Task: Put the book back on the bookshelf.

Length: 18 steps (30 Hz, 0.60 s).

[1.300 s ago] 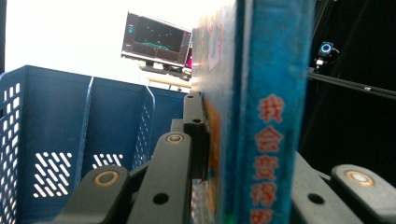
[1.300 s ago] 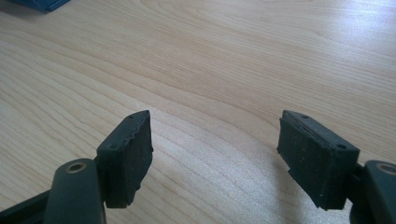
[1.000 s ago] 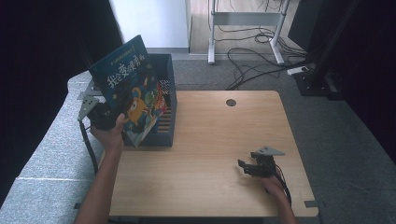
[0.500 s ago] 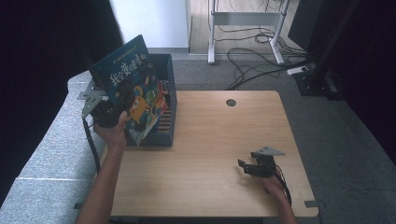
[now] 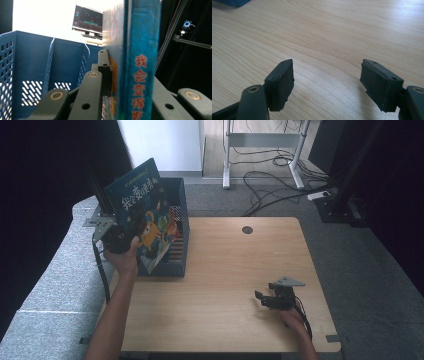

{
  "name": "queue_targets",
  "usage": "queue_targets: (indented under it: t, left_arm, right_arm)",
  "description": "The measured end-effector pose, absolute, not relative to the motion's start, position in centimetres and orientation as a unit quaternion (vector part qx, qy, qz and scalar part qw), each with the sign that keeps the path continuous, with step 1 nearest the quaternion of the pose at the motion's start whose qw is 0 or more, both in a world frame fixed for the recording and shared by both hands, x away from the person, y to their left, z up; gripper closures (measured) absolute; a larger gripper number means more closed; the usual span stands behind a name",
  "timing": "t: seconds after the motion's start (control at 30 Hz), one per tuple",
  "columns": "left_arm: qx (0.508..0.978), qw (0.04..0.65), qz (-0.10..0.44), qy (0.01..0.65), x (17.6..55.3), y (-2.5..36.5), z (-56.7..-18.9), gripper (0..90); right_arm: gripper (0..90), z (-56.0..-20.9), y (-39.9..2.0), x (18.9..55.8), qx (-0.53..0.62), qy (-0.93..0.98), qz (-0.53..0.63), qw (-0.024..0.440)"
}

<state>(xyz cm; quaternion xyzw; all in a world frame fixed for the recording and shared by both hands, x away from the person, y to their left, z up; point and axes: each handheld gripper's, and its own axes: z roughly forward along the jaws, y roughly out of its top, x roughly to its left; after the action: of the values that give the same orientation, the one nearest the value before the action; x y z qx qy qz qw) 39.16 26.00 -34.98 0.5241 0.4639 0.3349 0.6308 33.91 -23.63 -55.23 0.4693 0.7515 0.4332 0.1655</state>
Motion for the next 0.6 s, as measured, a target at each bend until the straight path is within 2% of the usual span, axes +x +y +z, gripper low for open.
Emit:
queue_targets:
  t: [0.6]
  left_arm:
    - [0.529, 0.622, 0.341, 0.466, 40.7, 24.8, -35.7, 81.5]
  right_arm:
    - [26.2, -55.2, -23.8, 33.9, 0.471, 0.750, 0.433, 0.167]
